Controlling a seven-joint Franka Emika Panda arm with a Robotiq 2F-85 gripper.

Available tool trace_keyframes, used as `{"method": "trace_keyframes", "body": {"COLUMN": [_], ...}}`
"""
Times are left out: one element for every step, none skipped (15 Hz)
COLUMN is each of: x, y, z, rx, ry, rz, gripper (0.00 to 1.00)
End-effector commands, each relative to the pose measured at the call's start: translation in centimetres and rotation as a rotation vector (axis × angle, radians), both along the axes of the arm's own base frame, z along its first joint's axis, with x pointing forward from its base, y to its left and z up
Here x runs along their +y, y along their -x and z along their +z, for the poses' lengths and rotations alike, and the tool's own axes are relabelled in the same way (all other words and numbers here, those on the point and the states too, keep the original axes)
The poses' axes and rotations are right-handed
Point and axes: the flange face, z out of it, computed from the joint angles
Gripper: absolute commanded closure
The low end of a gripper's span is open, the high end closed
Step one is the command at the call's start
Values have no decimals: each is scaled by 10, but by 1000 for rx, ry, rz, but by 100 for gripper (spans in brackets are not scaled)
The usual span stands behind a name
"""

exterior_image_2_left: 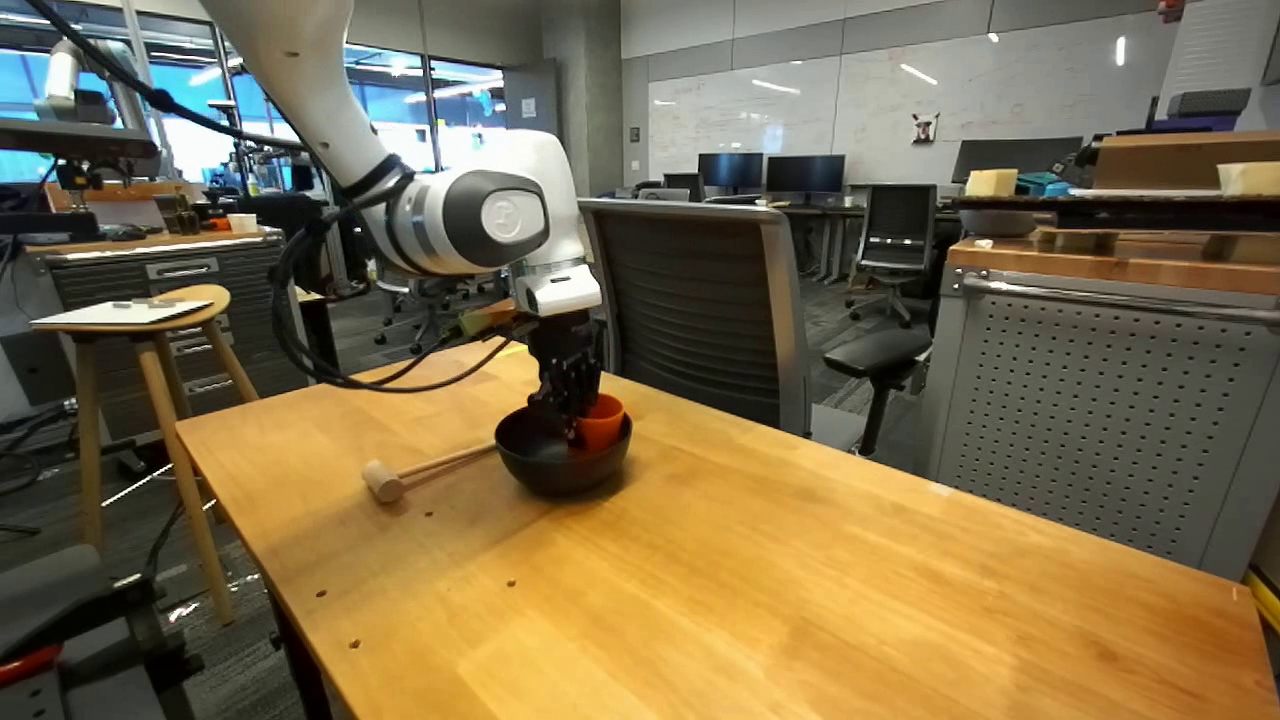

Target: Put the cup in the bowl

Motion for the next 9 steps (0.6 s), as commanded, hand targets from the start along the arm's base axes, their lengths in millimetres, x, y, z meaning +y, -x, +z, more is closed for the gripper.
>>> {"method": "trace_keyframes", "body": {"x": [7, 15, 23, 29, 35, 40, 46, 50, 53], "y": [5, 8, 11, 15, 20, 25, 28, 33, 38], "z": [-13, -6, -1, 6, 17, 29, 40, 52, 68], "rx": [20, 27, 18, 10, -6, -24, -36, -53, -75], "ry": [41, 29, 26, 30, 39, 52, 65, 84, 110], "rz": [-33, -12, -3, 16, 31, 50, 68, 81, 93], "gripper": [65, 61, 54, 45, 38, 29, 22, 13, 7]}}
